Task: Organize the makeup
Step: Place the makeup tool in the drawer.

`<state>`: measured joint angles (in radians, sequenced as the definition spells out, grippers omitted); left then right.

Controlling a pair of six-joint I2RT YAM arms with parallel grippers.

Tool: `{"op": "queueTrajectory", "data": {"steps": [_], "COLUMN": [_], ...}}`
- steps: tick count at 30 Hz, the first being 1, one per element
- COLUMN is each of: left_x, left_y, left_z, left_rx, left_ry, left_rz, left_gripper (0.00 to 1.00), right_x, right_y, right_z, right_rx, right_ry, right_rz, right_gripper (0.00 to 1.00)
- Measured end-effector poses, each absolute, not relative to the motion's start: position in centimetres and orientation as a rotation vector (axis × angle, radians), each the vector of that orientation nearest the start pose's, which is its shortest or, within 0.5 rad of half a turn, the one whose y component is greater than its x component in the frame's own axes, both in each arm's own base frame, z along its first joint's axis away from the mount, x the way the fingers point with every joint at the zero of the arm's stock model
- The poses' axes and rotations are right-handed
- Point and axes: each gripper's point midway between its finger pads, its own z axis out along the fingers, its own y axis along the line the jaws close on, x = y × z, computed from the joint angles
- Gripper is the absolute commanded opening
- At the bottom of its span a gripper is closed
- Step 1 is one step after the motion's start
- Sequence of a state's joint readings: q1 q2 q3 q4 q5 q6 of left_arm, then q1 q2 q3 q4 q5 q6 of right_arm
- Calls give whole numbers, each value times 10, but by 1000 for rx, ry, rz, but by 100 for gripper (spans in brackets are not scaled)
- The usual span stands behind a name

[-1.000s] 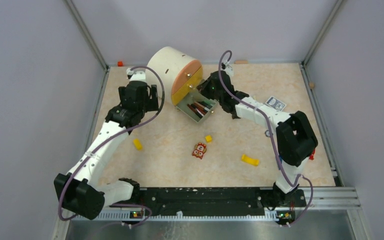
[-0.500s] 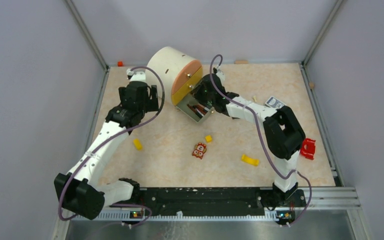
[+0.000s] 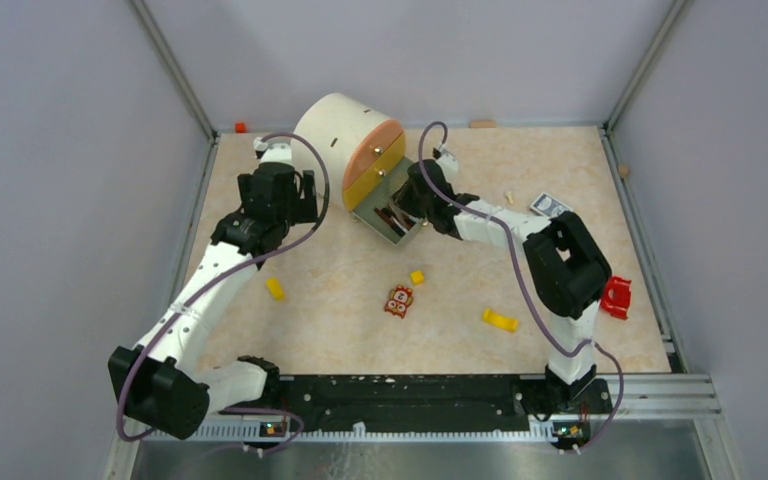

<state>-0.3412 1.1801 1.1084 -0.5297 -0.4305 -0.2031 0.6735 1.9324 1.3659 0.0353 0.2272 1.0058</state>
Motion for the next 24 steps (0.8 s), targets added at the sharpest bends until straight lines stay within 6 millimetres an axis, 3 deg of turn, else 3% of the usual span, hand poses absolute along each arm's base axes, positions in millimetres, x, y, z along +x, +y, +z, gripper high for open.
{"op": "queueTrajectory", "data": {"steps": [3,6,10,17,24], "left_x": [343,343,342,342,342], "left_y": [-53,-54,-55,-56,-56], "left_z": [232,231,231,230,230], "left_rx": [-92,-89,-88,-83,-83], "left_ry": [2114,2115,2118,2120,2120], "left_rz": [138,132,131,124,123], "left_gripper": [99,99,99,99,99], "right_x": [437,441,446,449,451], "right_y": [325,305,285,255,240], "right_z": [109,101,121,181,202], "right_rx": [511,520,513,471,417], "right_ry": [2169,2175,2126,1990,1953], "right_rz": [677,590,511,415,379], "right_gripper": [44,49,51,52,52]}}
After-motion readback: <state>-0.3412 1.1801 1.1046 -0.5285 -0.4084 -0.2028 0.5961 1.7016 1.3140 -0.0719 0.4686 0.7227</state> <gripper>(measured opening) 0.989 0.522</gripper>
